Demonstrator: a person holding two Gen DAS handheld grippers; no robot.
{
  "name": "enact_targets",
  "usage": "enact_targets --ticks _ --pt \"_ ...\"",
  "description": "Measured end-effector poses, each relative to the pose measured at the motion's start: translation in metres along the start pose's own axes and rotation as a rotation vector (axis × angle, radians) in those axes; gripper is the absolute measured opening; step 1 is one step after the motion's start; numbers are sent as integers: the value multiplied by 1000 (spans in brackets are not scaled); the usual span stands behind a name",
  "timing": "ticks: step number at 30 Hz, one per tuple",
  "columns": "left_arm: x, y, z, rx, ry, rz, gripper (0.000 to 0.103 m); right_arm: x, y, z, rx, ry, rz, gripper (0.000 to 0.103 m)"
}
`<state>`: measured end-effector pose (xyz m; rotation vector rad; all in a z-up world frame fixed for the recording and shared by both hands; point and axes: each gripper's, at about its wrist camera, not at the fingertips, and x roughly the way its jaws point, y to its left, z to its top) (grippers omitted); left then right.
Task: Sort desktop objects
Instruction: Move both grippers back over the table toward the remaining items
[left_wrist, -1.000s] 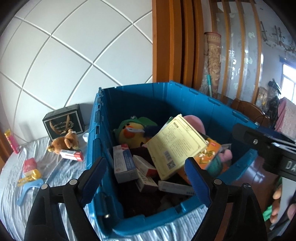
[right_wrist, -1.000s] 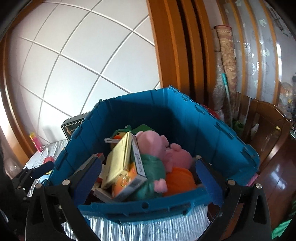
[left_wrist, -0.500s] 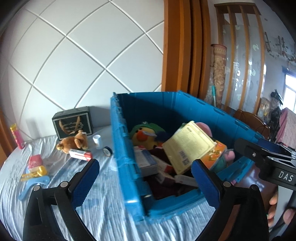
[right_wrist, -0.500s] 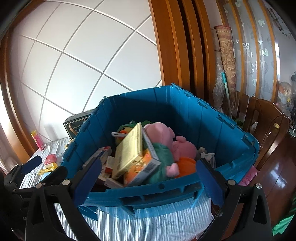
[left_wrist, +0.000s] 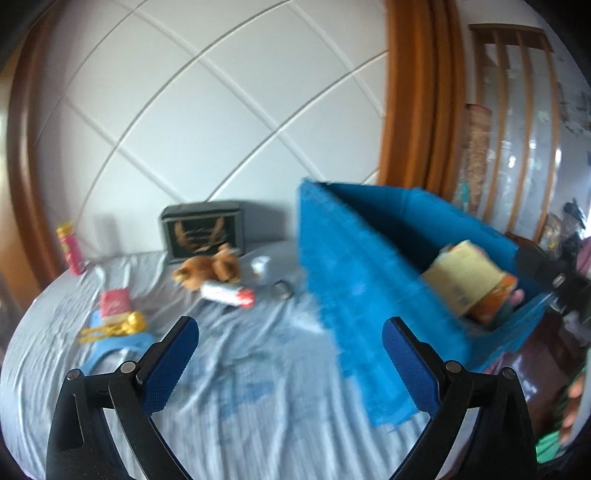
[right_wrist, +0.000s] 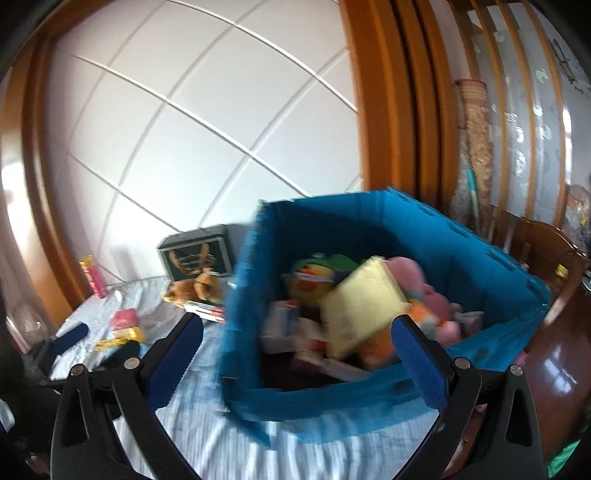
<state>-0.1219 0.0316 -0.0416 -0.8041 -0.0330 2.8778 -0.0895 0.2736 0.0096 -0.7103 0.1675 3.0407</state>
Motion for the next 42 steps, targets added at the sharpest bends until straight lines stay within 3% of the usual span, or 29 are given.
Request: enact_targets --ticks 5,12,17,23,33,38,42 --pt "5 80 -27 -68 74 84 101 17 75 -5 -54 4 85 103" --pt "19 198 -78 -170 175 231 101 74 180 -41 -112 134 201 103" --pt "42 265 -115 -288 301 290 101 118 215 -80 -124 285 229 103" --pt "70 296 -131 -347 371 348 101 183 224 -99 -137 411 234 103" --pt "149 328 -117 -395 458 398 101 302 221 -107 -153 545 263 103" --pt "196 349 -82 -355 450 402 101 372 226 -87 -122 582 264 103" --pt "258 371 -39 -300 439 372 101 430 235 -49 -111 564 239 103"
